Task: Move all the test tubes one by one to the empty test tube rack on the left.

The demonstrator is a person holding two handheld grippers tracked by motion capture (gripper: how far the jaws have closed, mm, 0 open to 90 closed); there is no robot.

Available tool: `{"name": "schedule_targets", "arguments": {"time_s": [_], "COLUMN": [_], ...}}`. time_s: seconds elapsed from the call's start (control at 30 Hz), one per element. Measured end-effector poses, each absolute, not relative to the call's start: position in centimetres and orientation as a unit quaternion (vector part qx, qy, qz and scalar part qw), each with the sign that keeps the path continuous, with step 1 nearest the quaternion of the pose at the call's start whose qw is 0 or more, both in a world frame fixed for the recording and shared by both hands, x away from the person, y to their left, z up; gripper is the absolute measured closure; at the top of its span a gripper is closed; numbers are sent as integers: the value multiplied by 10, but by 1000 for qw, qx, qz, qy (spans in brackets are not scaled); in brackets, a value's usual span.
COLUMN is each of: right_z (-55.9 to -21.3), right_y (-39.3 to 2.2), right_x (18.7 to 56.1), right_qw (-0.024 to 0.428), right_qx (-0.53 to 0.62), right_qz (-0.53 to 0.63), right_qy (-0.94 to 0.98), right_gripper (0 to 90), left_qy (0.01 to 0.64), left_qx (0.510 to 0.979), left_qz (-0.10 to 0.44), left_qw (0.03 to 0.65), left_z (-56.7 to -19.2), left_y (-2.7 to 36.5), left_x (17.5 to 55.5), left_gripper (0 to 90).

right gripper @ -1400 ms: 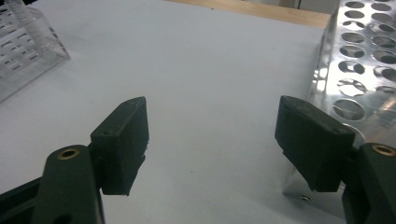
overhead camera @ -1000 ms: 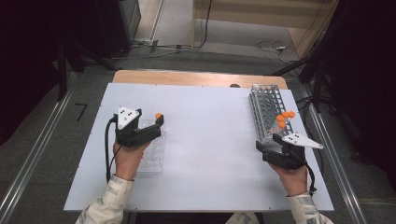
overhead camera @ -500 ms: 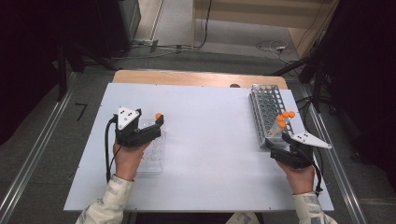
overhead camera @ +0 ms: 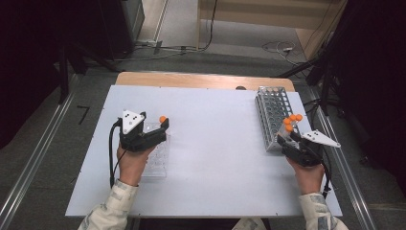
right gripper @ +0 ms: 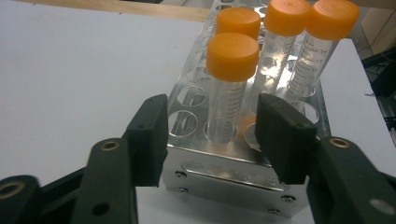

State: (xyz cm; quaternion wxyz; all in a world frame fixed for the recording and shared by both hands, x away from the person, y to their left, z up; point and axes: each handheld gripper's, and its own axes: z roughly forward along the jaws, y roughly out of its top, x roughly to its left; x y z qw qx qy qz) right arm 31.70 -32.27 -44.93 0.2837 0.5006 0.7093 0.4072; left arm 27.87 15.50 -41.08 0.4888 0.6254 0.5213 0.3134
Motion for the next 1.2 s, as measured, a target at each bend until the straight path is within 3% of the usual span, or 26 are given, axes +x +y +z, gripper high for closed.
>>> {"name": "schedule_targets", "arguments": {"time_s": [0.23,0.83,1.2], "right_z": [-449,-452,-438], "right_y": [-322,-322,-319], "right_x": [324,328,324], "right_qw": [288,290,306], "right_qx": [507,516,505], "right_qz": [407,396,407], "right_qy": [703,702,697], "right_gripper": [567,705,711], "left_qy": [521,521,520], "left_qx": [625,626,627], "left_qz": [314,312,312], "left_qw": [490,490,489], "left_z": [-410,-411,-411], "left_y": [156,155,154], "left_x": [278,278,278], "left_gripper": [198,199,199]}}
